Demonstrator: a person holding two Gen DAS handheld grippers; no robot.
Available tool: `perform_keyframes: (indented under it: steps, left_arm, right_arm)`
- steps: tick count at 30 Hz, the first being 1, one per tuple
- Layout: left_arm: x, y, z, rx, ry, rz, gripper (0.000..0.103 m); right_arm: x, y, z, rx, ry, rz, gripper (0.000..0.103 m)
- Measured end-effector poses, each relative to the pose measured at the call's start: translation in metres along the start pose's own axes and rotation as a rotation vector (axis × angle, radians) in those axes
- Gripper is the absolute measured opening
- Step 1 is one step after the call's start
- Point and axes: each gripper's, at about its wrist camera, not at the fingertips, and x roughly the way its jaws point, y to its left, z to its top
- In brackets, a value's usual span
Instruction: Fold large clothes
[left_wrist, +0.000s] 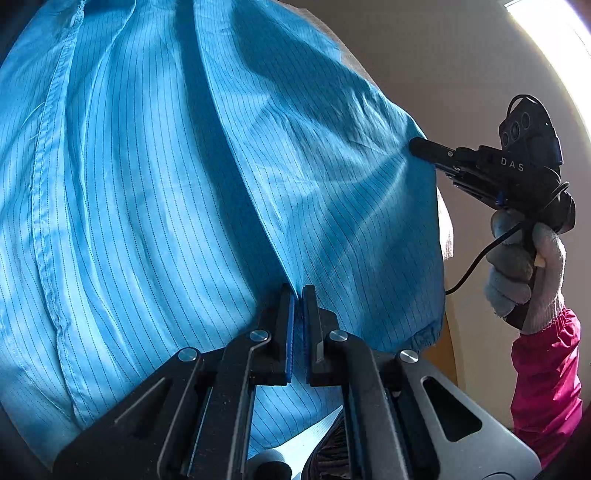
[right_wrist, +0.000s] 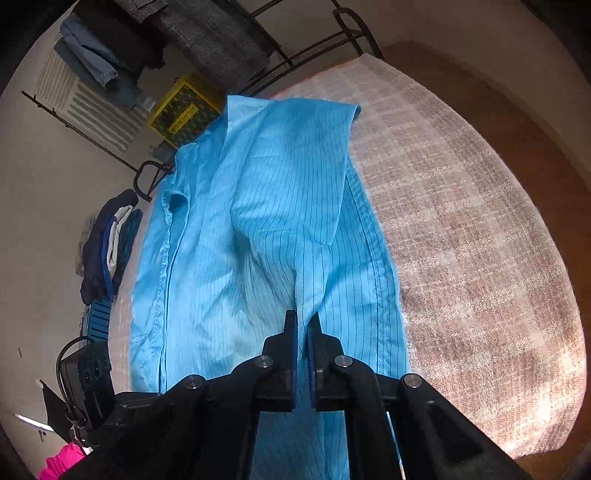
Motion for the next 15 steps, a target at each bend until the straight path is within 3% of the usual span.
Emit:
perform_keyframes:
  steps: [1,4,5,7,8,13,15]
  left_arm:
    - [0.002,-0.006,-0.002,0.017,0.005,0.000,0.001]
    - [0.005,-0.016,-0.009,0.062,0.014,0.017,0.001]
    - [0.005,-0.017,-0.011,0.068,0.012,0.021,0.001]
    - [0.006,-0.017,-0.013,0.064,0.011,0.020,0.001]
    - [0.006,-0.017,-0.015,0.055,0.011,0.016,0.001]
    - [0.007,-0.016,-0.016,0.047,0.012,0.014,0.001]
    - [0.007,-0.016,-0.017,0.051,0.012,0.015,0.001]
  right_arm:
    - [0.002,-0.004,-0.001,0.005,0.015,-0.003,0.002]
    - [0.007,-0.016,-0.002,0.032,0.067,0.108,0.012]
    - [0.002,-0.019,-0.001,0.038,0.031,0.127,0.024]
    - [-0.003,-0.027,0.006,0.084,-0.023,0.196,0.036]
    - [0.001,-0.032,0.010,0.129,-0.031,0.245,0.037]
    - [0.039,-0.042,0.022,0.269,0.023,0.250,0.033]
    - [0.045,-0.038,0.023,0.267,0.008,0.233,0.011]
